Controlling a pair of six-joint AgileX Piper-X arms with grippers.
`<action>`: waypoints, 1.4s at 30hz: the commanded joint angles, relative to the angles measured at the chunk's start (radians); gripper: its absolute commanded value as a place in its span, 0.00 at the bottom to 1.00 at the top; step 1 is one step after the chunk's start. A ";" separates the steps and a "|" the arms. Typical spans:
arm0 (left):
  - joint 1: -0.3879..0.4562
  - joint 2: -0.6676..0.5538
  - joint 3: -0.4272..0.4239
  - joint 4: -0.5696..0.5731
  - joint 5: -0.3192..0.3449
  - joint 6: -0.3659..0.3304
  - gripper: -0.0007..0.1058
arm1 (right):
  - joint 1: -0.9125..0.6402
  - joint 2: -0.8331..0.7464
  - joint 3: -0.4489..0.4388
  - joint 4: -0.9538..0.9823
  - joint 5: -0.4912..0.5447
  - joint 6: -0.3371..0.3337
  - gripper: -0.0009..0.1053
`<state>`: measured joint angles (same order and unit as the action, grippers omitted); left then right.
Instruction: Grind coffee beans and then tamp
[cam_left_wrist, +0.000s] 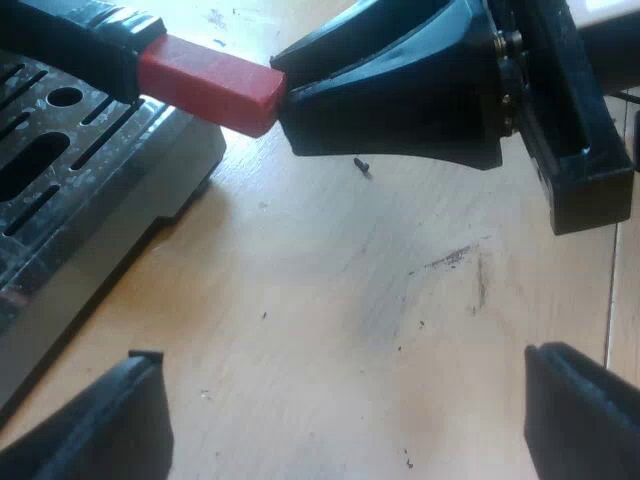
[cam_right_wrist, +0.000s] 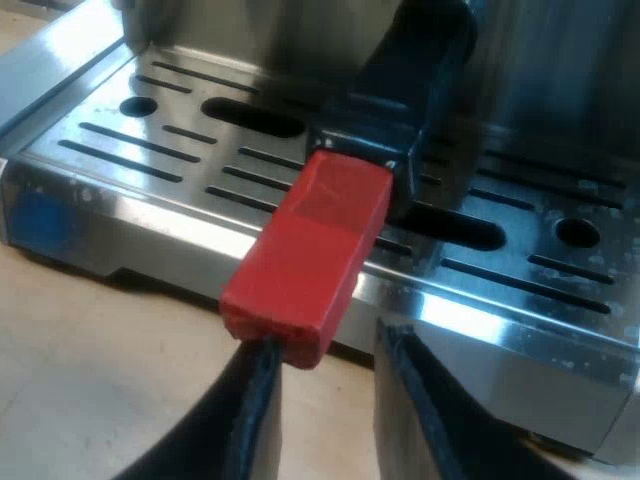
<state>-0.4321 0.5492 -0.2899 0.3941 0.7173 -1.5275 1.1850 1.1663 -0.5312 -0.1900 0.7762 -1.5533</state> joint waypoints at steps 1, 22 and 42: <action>-0.004 0.002 -0.003 -0.010 -0.002 -0.007 0.70 | -0.042 0.001 -0.010 -0.045 0.184 0.002 0.25; -0.004 0.002 -0.003 -0.004 0.028 -0.046 0.70 | -0.038 0.001 -0.012 -0.064 0.255 -0.005 0.25; -0.004 0.002 -0.003 -0.004 0.028 -0.046 0.70 | 0.182 -0.144 -0.019 0.212 0.252 0.019 0.59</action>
<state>-0.4321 0.5492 -0.2899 0.3941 0.7341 -1.5633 1.3612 1.0362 -0.5393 0.0136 1.0139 -1.5385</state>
